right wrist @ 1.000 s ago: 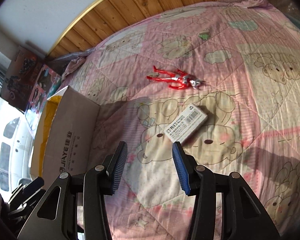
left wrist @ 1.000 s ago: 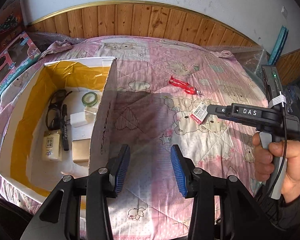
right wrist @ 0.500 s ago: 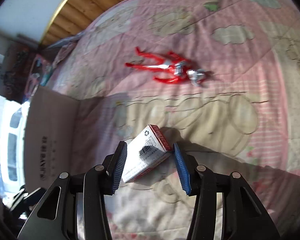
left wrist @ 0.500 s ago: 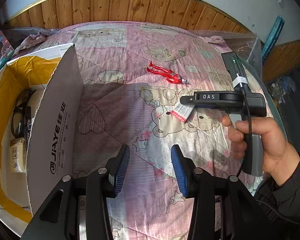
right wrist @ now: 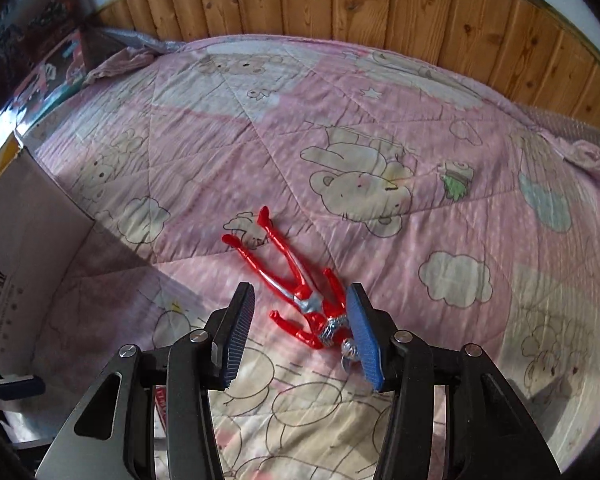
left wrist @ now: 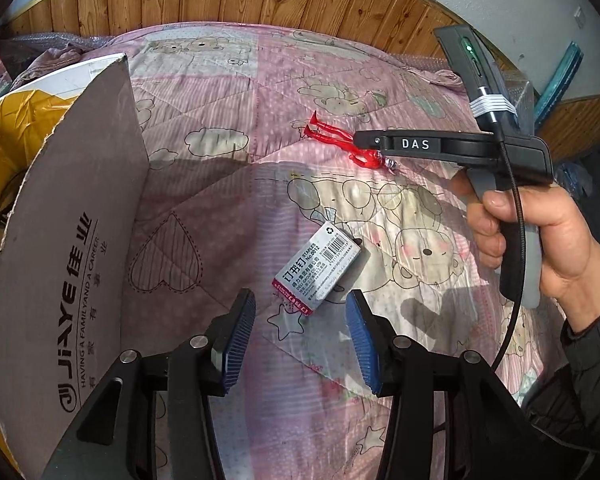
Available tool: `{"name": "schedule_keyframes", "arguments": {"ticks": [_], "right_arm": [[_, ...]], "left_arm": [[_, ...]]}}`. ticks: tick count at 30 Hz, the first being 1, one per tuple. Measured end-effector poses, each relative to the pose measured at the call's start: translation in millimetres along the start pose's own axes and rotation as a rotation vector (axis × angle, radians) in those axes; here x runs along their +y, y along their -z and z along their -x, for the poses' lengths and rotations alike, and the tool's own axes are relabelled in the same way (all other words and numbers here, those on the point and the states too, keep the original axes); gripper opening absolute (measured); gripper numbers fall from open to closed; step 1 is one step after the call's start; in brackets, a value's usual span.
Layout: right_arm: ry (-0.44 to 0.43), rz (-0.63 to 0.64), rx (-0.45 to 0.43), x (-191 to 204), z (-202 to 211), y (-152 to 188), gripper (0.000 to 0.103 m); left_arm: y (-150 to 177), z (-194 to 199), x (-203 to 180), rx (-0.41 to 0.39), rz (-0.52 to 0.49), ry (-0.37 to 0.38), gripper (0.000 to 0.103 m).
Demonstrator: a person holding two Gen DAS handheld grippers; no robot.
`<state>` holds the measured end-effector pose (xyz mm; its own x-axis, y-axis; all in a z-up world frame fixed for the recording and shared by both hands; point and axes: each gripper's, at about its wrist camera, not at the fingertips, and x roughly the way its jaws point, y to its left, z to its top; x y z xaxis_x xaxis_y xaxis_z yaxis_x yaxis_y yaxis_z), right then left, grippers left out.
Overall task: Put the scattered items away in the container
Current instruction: 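Close the right tool on the red figure's legs while the left tool grasps the staples box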
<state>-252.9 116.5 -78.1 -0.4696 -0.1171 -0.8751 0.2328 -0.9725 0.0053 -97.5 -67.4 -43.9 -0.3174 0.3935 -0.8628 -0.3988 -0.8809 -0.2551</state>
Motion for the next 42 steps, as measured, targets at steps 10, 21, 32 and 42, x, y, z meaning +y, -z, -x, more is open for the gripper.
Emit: {"name": "schedule_keyframes", "arguments": {"ticks": [10, 21, 32, 42], "right_arm": [[-0.022, -0.042, 0.04, -12.6, -30.1, 0.3, 0.045], [-0.08, -0.228, 0.078, -33.2, -9.0, 23.2, 0.043], [-0.116, -0.312, 0.085, -29.9, 11.0, 45.2, 0.017], [-0.074, -0.299, 0.06, -35.6, 1.4, 50.7, 0.017]], "left_arm": [[-11.5, -50.1, -7.9, 0.033, -0.039, 0.002, 0.049], [-12.1, -67.2, -9.9, 0.012, -0.05, 0.045, 0.056], [-7.1, -60.2, -19.8, -0.002, -0.082, 0.066, 0.038], [1.3, -69.8, -39.0, -0.026, -0.169, -0.04, 0.039]]}}
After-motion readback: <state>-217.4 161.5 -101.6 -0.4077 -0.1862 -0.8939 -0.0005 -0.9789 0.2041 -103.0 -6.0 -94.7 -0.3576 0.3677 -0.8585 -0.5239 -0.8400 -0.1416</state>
